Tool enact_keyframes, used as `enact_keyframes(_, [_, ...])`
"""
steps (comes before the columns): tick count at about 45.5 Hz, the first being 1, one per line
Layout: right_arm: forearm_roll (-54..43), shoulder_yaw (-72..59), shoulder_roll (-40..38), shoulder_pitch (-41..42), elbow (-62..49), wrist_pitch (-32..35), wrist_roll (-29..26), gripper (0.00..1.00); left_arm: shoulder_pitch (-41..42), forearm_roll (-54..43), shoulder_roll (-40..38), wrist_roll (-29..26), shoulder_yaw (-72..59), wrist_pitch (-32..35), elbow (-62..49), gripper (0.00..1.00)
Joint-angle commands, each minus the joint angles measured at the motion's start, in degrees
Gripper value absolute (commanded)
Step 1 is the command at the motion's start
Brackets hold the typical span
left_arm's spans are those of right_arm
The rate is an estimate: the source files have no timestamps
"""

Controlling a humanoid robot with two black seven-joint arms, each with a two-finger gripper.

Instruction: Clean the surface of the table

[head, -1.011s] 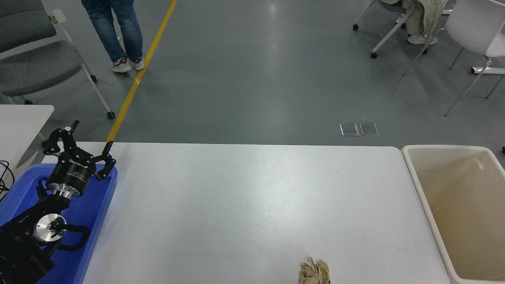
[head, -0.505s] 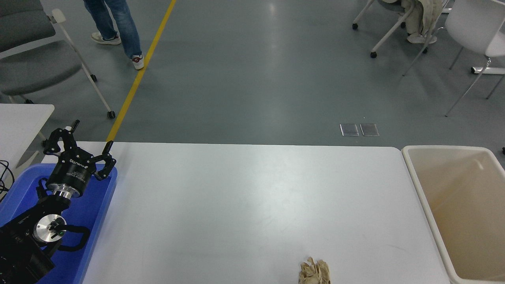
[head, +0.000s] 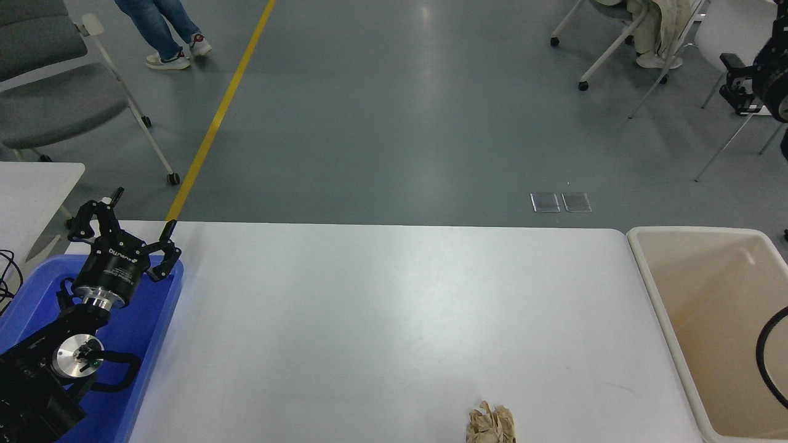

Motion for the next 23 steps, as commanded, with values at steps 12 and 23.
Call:
enact_keyframes(12, [-3.97,0.95,5.08,-4.39,0.47,-0.18,4.79,0.99,0.0,0.0,0.03,0.0,-0.01,0.0,-0.01,1.0])
enact_keyframes(23, [-3.8,0.34,5.96,-4.47,-0.06,-0.45,6.64,0.99,0.0,0.0,0.03,0.0,-0.01,0.0,-0.01,1.0])
